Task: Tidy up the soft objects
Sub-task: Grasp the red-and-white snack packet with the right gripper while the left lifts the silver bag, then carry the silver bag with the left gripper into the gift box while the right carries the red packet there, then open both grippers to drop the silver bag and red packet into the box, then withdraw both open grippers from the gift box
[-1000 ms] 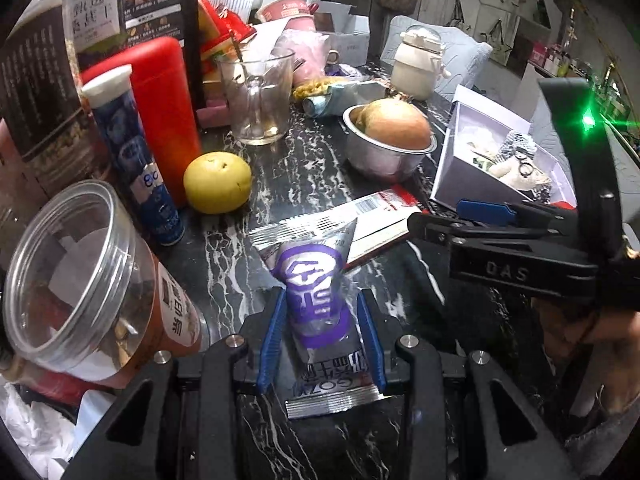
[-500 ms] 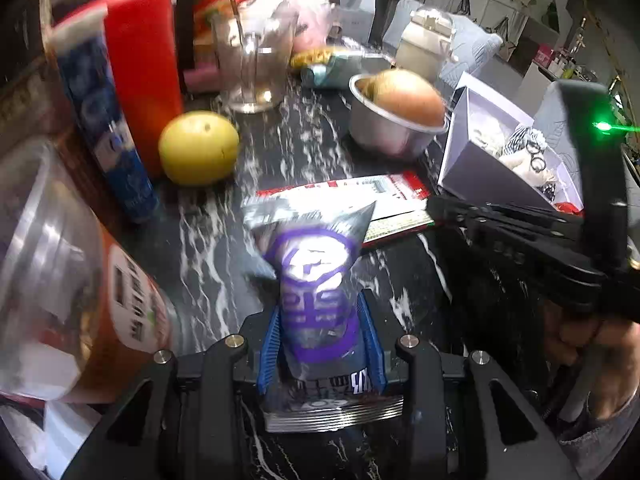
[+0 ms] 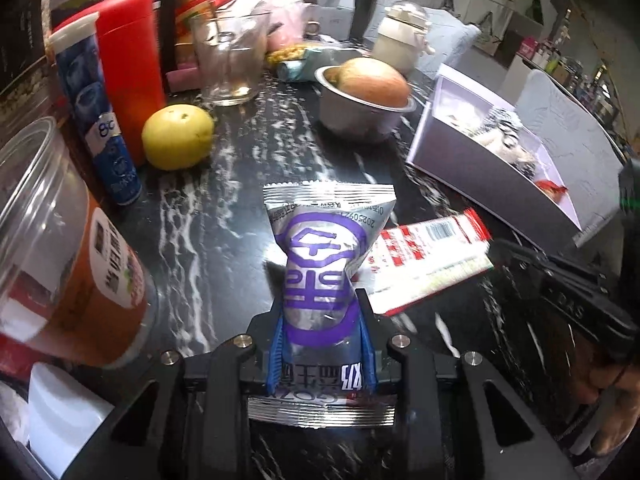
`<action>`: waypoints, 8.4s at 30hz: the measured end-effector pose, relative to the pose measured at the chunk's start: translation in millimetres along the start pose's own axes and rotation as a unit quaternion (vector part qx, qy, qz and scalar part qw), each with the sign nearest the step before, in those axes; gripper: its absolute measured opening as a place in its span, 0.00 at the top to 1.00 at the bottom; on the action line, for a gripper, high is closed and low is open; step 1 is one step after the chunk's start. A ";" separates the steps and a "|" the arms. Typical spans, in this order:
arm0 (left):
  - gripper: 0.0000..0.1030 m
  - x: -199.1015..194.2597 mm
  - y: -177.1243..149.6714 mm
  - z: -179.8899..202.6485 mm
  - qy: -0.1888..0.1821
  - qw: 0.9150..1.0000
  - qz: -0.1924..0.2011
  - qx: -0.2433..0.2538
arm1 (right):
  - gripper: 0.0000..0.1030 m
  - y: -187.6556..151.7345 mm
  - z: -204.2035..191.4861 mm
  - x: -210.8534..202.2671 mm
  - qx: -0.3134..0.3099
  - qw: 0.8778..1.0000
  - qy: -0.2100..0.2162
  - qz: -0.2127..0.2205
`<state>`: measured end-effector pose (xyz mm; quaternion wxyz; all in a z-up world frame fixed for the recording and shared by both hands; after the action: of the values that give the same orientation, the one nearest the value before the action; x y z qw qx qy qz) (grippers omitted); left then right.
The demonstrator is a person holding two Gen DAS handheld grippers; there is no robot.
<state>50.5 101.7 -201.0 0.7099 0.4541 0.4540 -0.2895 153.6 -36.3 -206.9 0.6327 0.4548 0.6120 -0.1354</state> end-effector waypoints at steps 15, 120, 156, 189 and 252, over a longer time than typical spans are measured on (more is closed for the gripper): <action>0.71 -7.7 -33.2 84.6 -0.054 0.993 -0.014 0.100 | 0.98 -105.9 74.4 -65.5 0.123 0.990 -0.061 0.013; 0.71 -125.7 64.1 207.0 -0.108 0.950 0.174 0.236 | 0.57 -38.7 83.7 -217.3 0.063 0.972 0.008 0.228; 0.71 0.1 201.9 215.7 -0.078 0.963 0.125 0.228 | 0.57 97.6 154.0 -112.5 0.117 0.973 -0.011 0.198; 0.70 100.1 199.0 207.9 -0.027 0.974 0.005 0.226 | 0.56 96.7 174.3 -40.8 0.143 0.978 -0.088 0.125; 0.04 -128.0 172.4 200.6 0.016 0.963 0.192 0.190 | 0.21 66.2 106.0 -232.1 0.103 0.944 -0.216 0.227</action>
<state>215.2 -8.1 16.1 0.6456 0.6638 0.3060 -0.2213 221.1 -167.9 11.3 0.7133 0.6042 0.3237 -0.1461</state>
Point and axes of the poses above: each gripper's, at about its wrist camera, not at the fingertips, and x roughly the way its jaws point, z to its right, y to its top, the point moved 6 cm from there along x, roughly the way its jaws point, and after that the axes turned 11 degrees about -z, right-handed, at the moved point
